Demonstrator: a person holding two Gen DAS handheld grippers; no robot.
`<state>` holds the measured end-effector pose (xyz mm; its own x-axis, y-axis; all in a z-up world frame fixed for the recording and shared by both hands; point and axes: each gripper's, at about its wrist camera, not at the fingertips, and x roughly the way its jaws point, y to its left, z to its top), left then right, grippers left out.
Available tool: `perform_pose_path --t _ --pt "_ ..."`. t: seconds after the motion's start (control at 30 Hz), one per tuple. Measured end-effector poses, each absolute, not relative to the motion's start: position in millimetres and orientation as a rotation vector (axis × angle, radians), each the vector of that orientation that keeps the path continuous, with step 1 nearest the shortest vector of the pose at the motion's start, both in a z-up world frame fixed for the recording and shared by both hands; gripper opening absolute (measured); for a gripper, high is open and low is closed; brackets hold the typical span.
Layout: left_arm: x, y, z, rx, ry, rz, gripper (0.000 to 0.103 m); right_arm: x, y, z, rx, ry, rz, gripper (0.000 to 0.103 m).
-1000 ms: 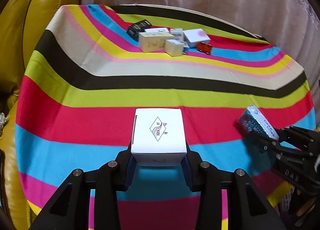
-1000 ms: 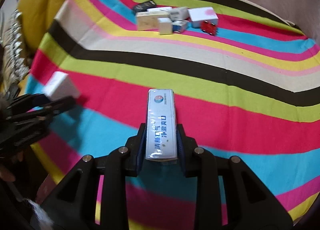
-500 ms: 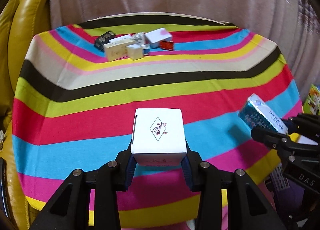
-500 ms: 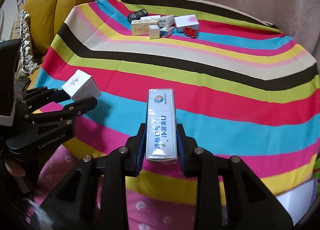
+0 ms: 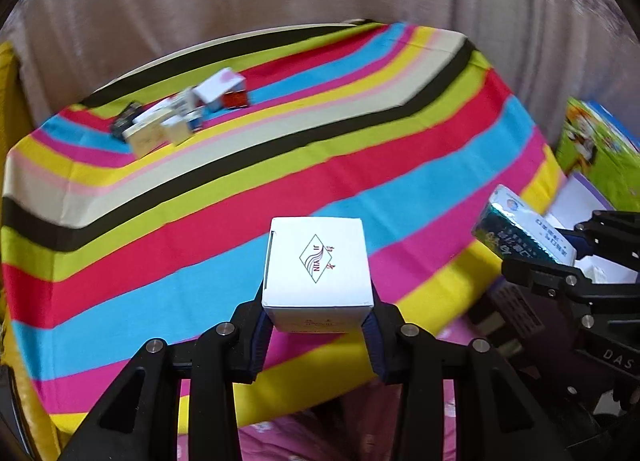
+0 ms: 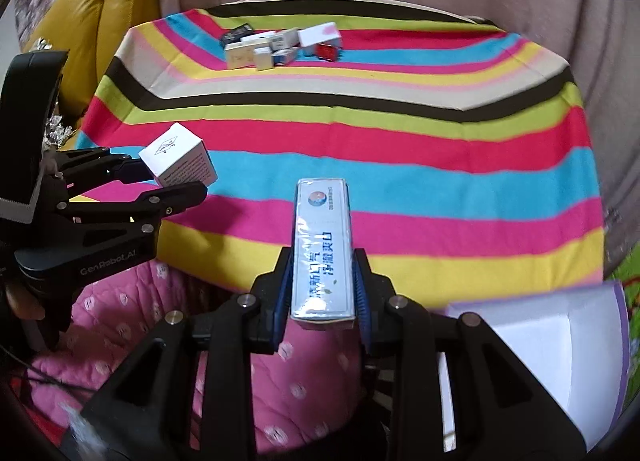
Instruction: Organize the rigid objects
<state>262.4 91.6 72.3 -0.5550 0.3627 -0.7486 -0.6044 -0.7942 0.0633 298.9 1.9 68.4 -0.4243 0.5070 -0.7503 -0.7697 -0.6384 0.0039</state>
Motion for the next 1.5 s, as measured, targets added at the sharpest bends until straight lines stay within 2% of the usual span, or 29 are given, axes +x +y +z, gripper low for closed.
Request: perform_pose_path --t 0.53,1.07,1.27,1.3,1.33,1.37,1.4,1.43,1.5 --pt "330.0 211.2 92.5 -0.877 0.623 1.981 0.041 407.6 2.3 72.4 -0.792 0.570 1.907 0.032" --pt "409.1 309.3 77.5 -0.801 0.811 1.683 0.041 515.1 13.0 62.2 -0.755 0.609 1.595 0.032" --pt "417.4 321.1 80.0 -0.808 0.737 1.624 0.043 533.3 15.2 64.7 -0.752 0.610 1.517 0.033" --pt "416.8 320.2 81.1 -0.812 0.707 1.613 0.049 536.1 16.8 64.8 -0.754 0.608 1.499 0.033" --pt "415.4 318.0 82.1 -0.813 0.692 1.610 0.060 537.3 17.8 65.1 -0.761 0.606 1.475 0.039" --pt "413.0 314.7 83.6 -0.809 0.673 1.624 0.066 538.4 19.6 65.8 -0.765 0.601 1.457 0.050" --pt "410.9 311.6 84.8 -0.799 0.659 1.648 0.074 538.2 19.5 67.3 -0.761 0.597 1.450 0.056" --pt "407.1 308.6 86.0 -0.790 0.650 1.665 0.078 538.6 19.1 68.8 -0.754 0.596 1.452 0.061" --pt "395.5 297.5 88.2 -0.779 0.628 1.716 0.080 533.2 20.4 72.6 -0.755 0.587 1.470 0.062"
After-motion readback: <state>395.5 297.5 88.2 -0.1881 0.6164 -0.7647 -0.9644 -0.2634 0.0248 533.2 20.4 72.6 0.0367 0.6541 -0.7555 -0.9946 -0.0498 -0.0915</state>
